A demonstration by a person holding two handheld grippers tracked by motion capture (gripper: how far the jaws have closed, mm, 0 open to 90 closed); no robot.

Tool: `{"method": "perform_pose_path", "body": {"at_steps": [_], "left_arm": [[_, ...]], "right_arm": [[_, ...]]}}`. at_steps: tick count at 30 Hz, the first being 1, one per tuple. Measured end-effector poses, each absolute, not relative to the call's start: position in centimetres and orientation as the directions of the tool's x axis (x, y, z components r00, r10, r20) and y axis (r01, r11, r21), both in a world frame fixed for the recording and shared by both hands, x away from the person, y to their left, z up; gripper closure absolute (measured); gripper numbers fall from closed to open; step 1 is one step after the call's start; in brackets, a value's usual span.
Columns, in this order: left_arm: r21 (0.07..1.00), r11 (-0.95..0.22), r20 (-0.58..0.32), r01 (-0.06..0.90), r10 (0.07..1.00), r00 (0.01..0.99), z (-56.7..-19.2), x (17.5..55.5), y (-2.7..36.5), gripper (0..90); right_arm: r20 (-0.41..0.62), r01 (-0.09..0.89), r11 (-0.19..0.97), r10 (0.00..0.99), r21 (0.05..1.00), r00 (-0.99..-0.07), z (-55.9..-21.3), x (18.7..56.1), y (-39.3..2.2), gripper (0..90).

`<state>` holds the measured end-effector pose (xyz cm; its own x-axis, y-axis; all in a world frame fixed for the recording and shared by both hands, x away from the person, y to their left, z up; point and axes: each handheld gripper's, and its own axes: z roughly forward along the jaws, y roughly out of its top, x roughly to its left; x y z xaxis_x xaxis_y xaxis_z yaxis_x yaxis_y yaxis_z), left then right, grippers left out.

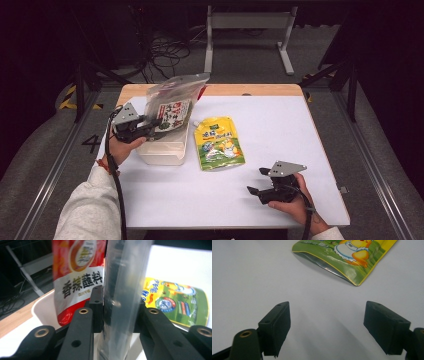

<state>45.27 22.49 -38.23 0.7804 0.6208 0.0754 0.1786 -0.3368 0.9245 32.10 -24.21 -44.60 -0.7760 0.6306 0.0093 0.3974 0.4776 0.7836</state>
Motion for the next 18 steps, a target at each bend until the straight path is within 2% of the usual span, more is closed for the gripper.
{"method": "perform_pose_path", "body": {"at_steps": [4, 6, 7, 11, 18], "left_arm": [[0.925, -0.329, 0.070, 0.191, 0.642, 0.764, -38.4, 45.1, 22.7, 69.9], [0.908, -0.369, 0.097, 0.200, 0.648, 0.755, -38.7, 44.8, 22.7, 66.8], [0.900, -0.387, 0.108, 0.203, 0.646, 0.755, -38.8, 44.8, 22.8, 62.6], [0.868, -0.448, 0.145, 0.214, 0.641, 0.754, -39.5, 44.5, 23.1, 64.3], [0.861, -0.464, 0.145, 0.208, 0.616, 0.775, -39.8, 44.3, 23.4, 69.6]], "right_arm": [[0.007, 0.395, 0.478, 0.630, 0.785, -0.777, -44.5, 32.1, -24.2, 21.9], [0.008, 0.394, 0.476, 0.630, 0.786, -0.776, -44.5, 32.1, -24.3, 21.9], [0.007, 0.395, 0.476, 0.631, 0.786, -0.776, -44.5, 32.1, -24.3, 21.9], [0.004, 0.390, 0.479, 0.628, 0.786, -0.778, -44.4, 32.1, -24.3, 21.9], [0.008, 0.389, 0.479, 0.622, 0.787, -0.783, -44.4, 32.2, -24.2, 21.6]]}}
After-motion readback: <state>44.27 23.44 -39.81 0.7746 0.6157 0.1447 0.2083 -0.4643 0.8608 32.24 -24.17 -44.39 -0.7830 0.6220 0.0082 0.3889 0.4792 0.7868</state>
